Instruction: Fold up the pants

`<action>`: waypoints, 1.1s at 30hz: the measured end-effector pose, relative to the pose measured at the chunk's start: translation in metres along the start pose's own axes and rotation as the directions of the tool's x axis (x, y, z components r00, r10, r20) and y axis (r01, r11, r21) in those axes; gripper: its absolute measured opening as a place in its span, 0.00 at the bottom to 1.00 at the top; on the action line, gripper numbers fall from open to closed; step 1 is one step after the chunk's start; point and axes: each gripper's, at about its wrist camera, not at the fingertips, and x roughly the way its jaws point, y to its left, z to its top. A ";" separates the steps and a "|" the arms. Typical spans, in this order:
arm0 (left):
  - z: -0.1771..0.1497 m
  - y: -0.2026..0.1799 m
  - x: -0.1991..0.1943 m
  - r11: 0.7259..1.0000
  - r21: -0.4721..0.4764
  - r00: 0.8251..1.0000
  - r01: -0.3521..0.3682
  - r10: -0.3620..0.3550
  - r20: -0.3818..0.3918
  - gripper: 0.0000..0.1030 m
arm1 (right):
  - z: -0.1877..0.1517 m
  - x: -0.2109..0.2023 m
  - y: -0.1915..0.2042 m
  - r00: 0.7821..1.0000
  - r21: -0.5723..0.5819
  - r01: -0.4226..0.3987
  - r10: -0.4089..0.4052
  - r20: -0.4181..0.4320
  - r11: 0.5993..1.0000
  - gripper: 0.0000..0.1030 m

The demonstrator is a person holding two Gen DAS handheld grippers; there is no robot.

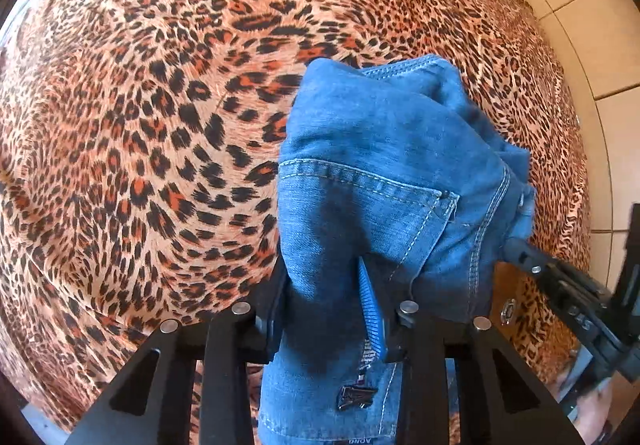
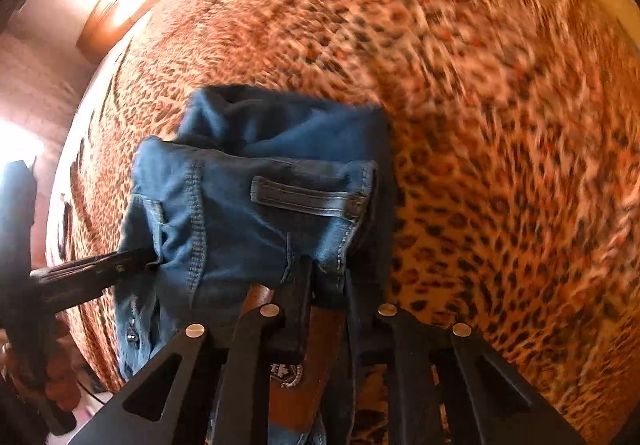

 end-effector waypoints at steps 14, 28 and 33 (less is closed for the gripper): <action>-0.009 -0.030 -0.048 0.992 0.067 0.987 -0.107 0.098 0.127 0.34 | 0.027 -0.021 -0.022 0.981 0.205 -0.192 0.183 0.061 0.960 0.39; 0.040 -0.034 0.016 0.982 0.015 0.982 -0.190 0.190 0.011 0.33 | 0.052 0.011 0.007 0.999 0.072 -0.009 0.006 0.047 0.997 0.23; 0.043 -0.036 0.011 0.984 0.033 0.984 -0.176 0.176 -0.005 0.33 | 0.056 0.013 0.005 0.998 0.092 -0.066 0.065 0.016 0.994 0.29</action>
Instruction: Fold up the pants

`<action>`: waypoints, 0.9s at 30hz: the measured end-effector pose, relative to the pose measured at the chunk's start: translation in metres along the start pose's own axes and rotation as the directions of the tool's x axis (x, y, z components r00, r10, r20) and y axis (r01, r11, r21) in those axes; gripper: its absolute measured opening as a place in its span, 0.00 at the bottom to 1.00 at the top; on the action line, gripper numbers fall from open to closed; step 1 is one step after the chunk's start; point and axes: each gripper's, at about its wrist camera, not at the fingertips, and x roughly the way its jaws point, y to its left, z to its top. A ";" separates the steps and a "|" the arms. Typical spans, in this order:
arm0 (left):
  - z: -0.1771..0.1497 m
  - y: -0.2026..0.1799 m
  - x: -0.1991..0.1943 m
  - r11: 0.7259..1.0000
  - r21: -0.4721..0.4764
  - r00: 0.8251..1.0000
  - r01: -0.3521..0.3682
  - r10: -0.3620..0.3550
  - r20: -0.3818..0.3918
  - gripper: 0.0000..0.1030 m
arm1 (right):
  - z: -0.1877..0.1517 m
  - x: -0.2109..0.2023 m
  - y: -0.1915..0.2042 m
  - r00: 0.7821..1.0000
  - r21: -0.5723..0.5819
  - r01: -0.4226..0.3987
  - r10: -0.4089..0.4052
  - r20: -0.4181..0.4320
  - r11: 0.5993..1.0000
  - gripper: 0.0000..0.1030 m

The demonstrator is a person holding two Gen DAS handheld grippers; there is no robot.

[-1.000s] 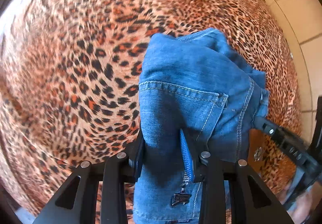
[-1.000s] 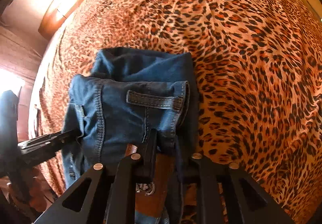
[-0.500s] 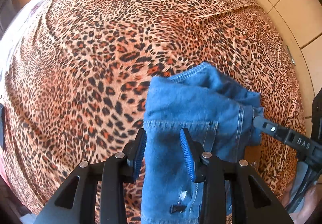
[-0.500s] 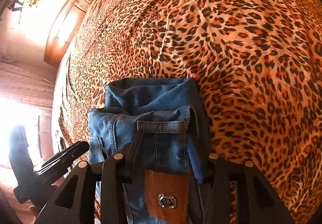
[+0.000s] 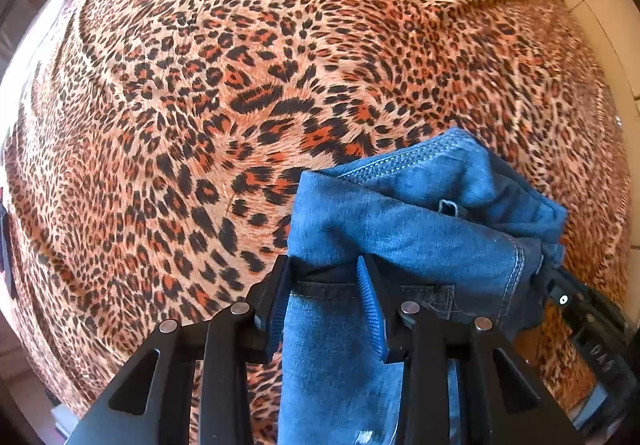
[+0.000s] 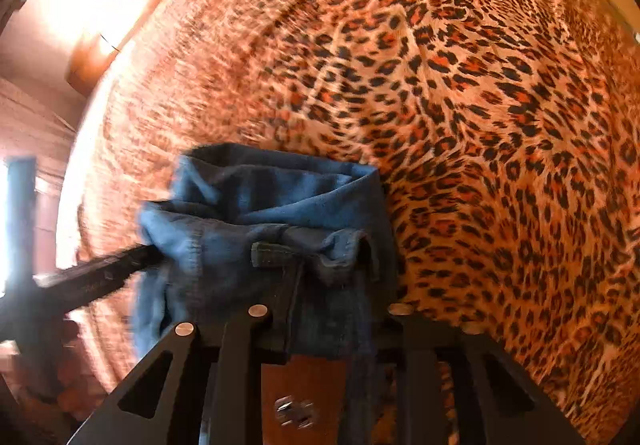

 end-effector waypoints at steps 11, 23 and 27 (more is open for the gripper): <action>-0.057 0.046 0.021 0.921 -0.172 0.922 0.351 -0.372 -0.111 0.67 | -0.060 0.006 -0.033 0.969 0.198 -0.243 0.249 -0.006 0.950 0.60; -0.075 -0.012 -0.028 0.955 0.016 0.955 0.297 -0.297 -0.010 0.34 | -0.058 -0.013 0.065 0.994 -0.166 -0.111 0.113 0.003 0.980 0.53; -0.073 -0.011 -0.054 0.958 0.032 0.956 0.284 -0.285 0.064 0.34 | -0.044 -0.021 0.094 0.989 -0.196 -0.132 0.142 0.040 0.972 0.53</action>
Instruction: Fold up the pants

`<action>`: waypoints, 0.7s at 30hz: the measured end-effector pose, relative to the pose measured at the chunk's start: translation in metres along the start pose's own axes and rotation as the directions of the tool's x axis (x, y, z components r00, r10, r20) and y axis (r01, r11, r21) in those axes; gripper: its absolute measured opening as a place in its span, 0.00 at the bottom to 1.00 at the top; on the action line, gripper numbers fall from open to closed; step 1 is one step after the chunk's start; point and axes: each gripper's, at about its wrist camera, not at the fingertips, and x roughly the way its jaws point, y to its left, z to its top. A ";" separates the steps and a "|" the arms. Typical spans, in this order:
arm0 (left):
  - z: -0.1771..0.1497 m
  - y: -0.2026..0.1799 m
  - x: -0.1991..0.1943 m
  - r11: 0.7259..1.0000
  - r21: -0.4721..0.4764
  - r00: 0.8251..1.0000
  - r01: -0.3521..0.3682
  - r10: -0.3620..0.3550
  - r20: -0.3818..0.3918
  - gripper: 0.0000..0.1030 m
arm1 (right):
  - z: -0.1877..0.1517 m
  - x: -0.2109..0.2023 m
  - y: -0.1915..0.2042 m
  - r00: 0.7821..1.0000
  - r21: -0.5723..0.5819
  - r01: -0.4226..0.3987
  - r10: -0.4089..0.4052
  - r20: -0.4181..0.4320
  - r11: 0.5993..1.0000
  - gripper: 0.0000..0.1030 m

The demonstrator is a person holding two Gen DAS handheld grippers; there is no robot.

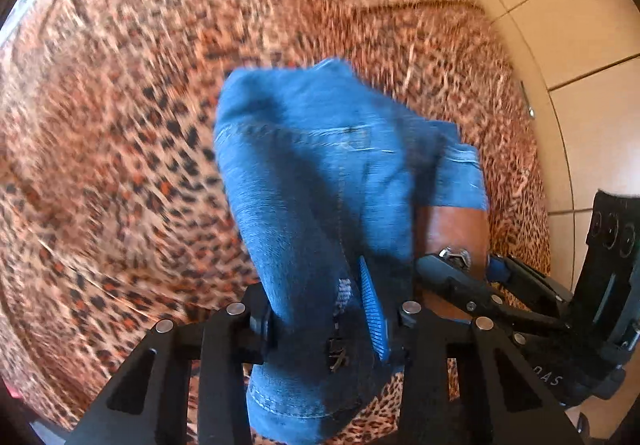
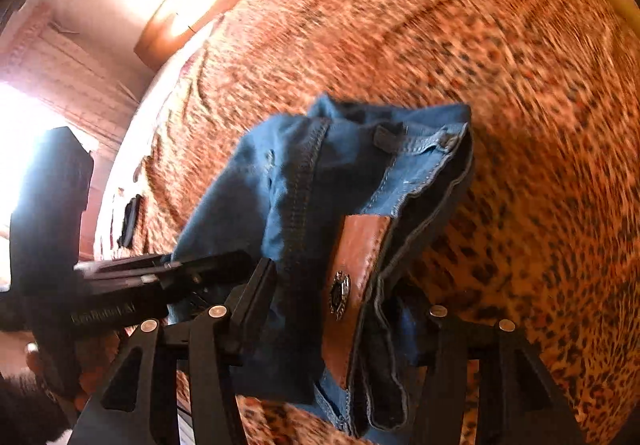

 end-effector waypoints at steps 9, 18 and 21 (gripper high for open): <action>0.035 0.058 -0.069 0.983 -0.078 0.966 -0.165 0.177 0.190 0.45 | 0.063 0.008 0.041 0.989 -0.054 0.143 -0.141 0.038 0.988 0.57; 0.006 0.109 -0.069 0.949 -0.150 0.943 -0.279 0.300 0.143 0.45 | 0.025 -0.002 0.016 0.982 0.072 0.190 -0.190 -0.008 0.979 0.71; -0.015 0.086 -0.069 0.930 -0.096 0.910 -0.356 0.368 0.191 0.50 | 0.004 -0.011 0.032 0.977 0.107 0.213 -0.211 -0.030 0.971 0.84</action>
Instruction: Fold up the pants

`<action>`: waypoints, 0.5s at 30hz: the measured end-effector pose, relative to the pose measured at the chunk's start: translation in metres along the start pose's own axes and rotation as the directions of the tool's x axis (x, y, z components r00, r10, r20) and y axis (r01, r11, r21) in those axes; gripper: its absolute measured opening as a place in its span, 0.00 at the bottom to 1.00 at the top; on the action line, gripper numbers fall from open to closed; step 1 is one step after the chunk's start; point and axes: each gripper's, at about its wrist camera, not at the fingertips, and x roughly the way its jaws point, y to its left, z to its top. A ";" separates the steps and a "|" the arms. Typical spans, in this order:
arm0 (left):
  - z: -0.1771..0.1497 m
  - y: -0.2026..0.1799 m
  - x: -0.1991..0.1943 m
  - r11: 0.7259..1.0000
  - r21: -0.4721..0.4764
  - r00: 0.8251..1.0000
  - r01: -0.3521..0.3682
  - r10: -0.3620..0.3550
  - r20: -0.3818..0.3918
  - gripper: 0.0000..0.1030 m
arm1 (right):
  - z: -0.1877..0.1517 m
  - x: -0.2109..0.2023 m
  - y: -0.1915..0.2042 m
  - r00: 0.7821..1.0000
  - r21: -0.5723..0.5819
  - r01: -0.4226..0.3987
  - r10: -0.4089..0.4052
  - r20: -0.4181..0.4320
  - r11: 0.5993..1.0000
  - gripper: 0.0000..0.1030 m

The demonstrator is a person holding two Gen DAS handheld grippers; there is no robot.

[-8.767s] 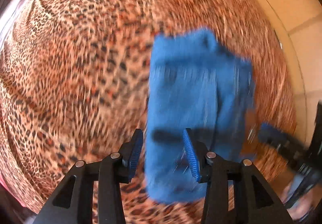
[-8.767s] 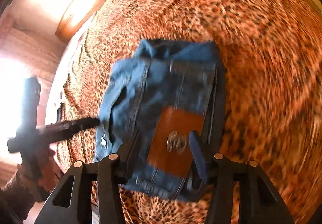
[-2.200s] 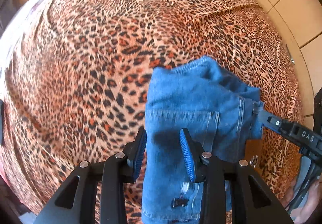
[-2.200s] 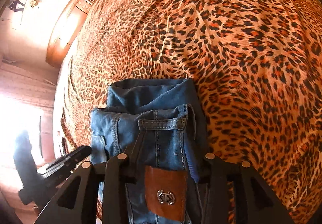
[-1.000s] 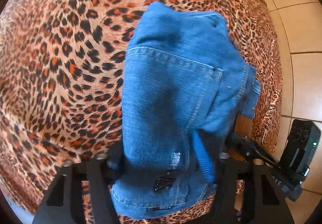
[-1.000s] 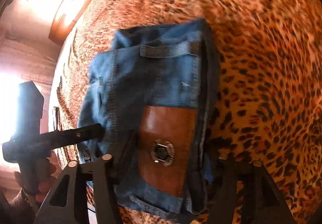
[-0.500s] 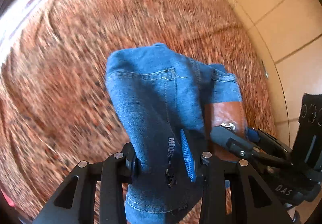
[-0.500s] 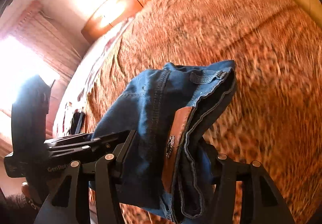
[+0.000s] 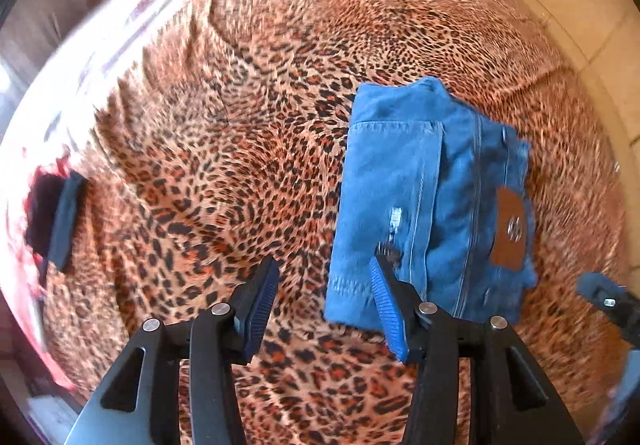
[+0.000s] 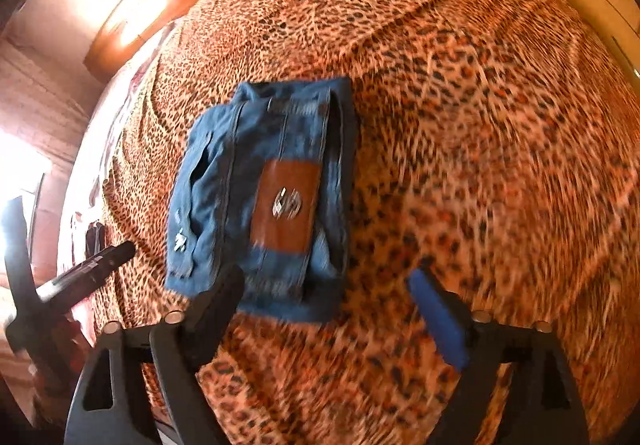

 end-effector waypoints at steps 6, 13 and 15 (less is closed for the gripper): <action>-0.044 -0.026 -0.024 0.999 0.017 0.993 -0.038 0.036 0.110 0.61 | -0.037 -0.030 0.037 0.989 -0.101 0.138 -0.131 0.072 0.985 0.99; -0.066 -0.031 -0.041 0.995 0.086 0.989 -0.054 0.041 0.140 0.62 | -0.066 -0.063 0.049 0.966 -0.140 0.203 -0.176 0.187 0.969 0.99; -0.067 -0.030 -0.043 0.996 0.081 0.991 -0.044 0.033 0.132 0.62 | -0.072 -0.072 0.052 0.946 -0.147 0.253 -0.213 0.243 0.956 0.99</action>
